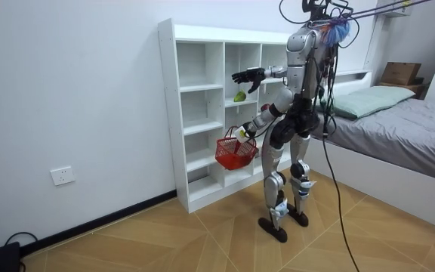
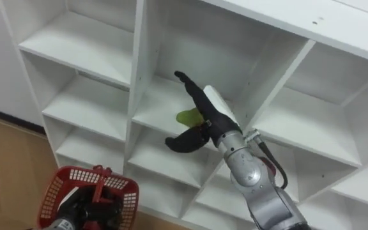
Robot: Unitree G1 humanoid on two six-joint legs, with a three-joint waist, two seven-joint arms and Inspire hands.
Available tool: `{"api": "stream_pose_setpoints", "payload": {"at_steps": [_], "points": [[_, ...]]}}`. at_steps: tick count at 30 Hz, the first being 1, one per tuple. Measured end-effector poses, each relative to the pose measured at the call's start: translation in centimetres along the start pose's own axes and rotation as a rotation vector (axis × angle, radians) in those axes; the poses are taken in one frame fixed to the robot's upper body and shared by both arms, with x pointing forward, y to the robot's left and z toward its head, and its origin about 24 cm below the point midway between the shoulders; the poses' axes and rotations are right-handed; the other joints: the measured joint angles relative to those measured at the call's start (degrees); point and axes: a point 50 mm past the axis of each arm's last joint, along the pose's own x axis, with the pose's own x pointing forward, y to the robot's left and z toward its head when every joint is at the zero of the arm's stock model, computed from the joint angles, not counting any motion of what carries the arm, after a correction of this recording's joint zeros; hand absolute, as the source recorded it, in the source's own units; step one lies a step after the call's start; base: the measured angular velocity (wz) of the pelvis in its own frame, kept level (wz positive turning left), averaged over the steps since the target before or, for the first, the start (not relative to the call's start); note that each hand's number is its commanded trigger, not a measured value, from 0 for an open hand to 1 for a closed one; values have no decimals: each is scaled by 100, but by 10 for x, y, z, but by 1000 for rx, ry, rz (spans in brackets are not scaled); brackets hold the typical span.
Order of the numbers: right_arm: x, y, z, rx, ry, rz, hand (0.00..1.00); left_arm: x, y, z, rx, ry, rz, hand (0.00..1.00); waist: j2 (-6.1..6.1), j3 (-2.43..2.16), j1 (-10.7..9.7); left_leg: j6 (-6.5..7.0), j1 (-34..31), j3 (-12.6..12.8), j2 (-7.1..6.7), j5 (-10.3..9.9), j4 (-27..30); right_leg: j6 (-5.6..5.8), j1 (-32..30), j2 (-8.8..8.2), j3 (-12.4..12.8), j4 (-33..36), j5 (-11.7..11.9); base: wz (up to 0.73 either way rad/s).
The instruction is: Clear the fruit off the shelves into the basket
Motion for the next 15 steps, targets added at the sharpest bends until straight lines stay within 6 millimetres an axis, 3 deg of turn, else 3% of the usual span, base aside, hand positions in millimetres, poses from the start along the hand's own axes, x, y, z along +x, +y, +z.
{"api": "stream_pose_setpoints", "payload": {"at_steps": [3, 9, 10, 15], "points": [[2, -3, -8, 14, 35, -25, 0, 0, 0, 6, 24, -25, -21, 100, -71, -32, 59, -4, -166, -129, -18, -19, 98, 4, -68, -3, -158, -3, -3, 22], [22, -28, -11, 49, 76, -106, 0, 0, 2, 11, 65, -32, -50, 100, -189, -10, 65, -4, -444, -275, -34, -24, 304, 2, -173, 16, -266, 0, -1, 15], [23, -32, -11, 57, 77, -117, 0, 0, 2, 11, 67, -30, -52, 100, -239, -24, 62, -5, -462, -279, -34, -25, 320, 1, -182, 18, -267, 0, -1, 9], [25, -44, -18, 73, 112, -175, 0, -1, 6, 10, 60, -17, -58, 100, -301, -7, 68, -9, -570, -347, -48, -55, 392, 1, -236, 33, -284, 1, 0, 3]]}}
